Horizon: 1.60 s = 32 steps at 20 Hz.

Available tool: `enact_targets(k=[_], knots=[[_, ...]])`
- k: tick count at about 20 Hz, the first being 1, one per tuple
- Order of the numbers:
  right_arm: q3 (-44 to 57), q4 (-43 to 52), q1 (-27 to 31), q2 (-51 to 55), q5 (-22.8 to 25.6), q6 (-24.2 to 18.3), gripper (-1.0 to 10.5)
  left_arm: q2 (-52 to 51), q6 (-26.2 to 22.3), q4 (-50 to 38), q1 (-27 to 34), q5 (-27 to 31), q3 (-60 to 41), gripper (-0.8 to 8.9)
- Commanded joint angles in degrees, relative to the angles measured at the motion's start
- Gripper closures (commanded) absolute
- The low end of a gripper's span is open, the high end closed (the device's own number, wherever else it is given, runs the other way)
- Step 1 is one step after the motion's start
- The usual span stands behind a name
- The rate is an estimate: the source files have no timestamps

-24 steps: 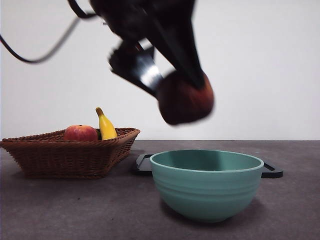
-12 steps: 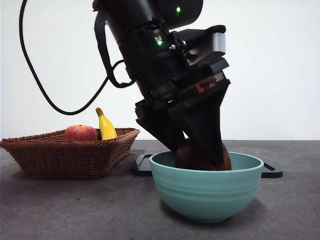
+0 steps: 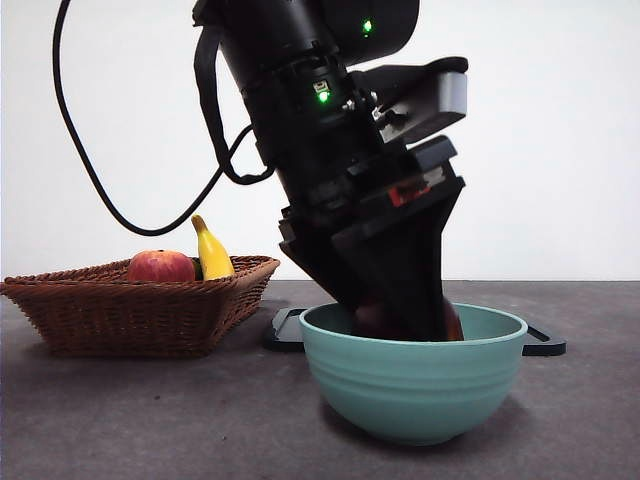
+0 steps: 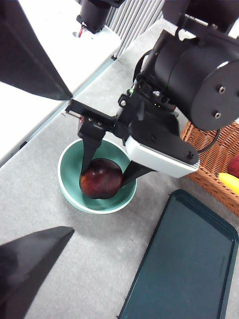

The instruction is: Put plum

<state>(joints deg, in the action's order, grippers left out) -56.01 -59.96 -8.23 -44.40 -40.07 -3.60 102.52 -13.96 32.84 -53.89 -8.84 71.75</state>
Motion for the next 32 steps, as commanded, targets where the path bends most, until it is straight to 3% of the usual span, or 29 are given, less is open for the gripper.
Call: enact_targets(k=[1,3,9,18,26,28,32], knots=[[-1.09,0.35,-0.17,-0.44,0.00,0.39,5.4,1.73,-0.94,0.59,-0.85,0.17,1.27,4.66],[-1.09,0.35,-0.17,-0.44,0.00,0.39,5.4,2.16,-0.96,0.85,-0.96,0.17,1.27,4.15],[-1.09,0.33,-0.17,-0.44,0.00,0.39,5.4,2.25,0.09,1.49,-1.20,0.17,2.27,4.11],[-1.09,0.31,-0.17,-0.44,0.00,0.39,5.4,0.44,1.81,12.24,0.24,0.13,15.56,4.11],[-1.09,0.31,-0.17,-0.44,0.02,0.37,5.4,-16.13,7.41,11.50,12.33,-1.68,16.83,4.11],[-1.09,0.31,-0.17,-0.44,0.02,0.37,5.4,-20.52,7.54,12.33,16.85,-5.81,16.81,4.12],[-1.09,0.35,-0.17,-0.44,0.04,0.37,5.4,-26.58,6.93,18.38,24.39,-7.23,15.65,4.11]])
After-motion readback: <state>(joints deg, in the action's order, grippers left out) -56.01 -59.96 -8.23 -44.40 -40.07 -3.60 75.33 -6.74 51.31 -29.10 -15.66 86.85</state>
